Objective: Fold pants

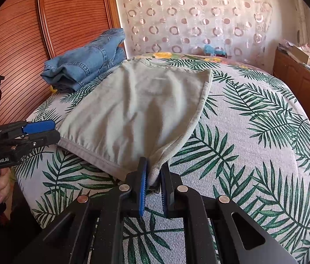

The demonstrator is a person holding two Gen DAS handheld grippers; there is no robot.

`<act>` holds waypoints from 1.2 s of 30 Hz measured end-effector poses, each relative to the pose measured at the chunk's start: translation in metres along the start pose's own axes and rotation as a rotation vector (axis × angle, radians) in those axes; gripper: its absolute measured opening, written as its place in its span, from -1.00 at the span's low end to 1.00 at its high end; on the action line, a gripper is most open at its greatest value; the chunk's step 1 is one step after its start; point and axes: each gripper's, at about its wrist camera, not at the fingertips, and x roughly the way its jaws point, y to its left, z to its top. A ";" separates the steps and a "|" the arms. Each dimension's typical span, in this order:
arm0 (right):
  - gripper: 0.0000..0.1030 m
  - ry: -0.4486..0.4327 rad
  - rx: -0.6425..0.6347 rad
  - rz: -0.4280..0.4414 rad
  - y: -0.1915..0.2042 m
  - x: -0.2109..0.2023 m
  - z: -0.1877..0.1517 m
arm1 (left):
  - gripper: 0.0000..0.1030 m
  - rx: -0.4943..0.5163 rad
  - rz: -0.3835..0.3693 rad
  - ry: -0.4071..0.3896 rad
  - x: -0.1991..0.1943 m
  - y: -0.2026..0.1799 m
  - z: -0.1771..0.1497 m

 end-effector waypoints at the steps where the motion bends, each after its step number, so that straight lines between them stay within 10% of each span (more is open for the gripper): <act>1: -0.82 0.000 0.001 0.000 -0.001 0.000 0.000 | -0.27 -0.007 -0.003 0.007 0.002 0.001 -0.001; 9: -0.82 0.000 0.002 0.000 0.000 0.000 0.000 | -0.28 -0.007 0.012 0.004 0.005 -0.004 -0.007; 15: -0.82 0.001 0.015 0.004 -0.002 -0.001 0.001 | -0.77 0.021 -0.002 -0.009 0.003 -0.013 -0.006; 36: -0.80 -0.050 -0.028 0.043 0.004 -0.038 0.009 | -0.81 0.016 -0.081 -0.137 -0.055 -0.014 0.015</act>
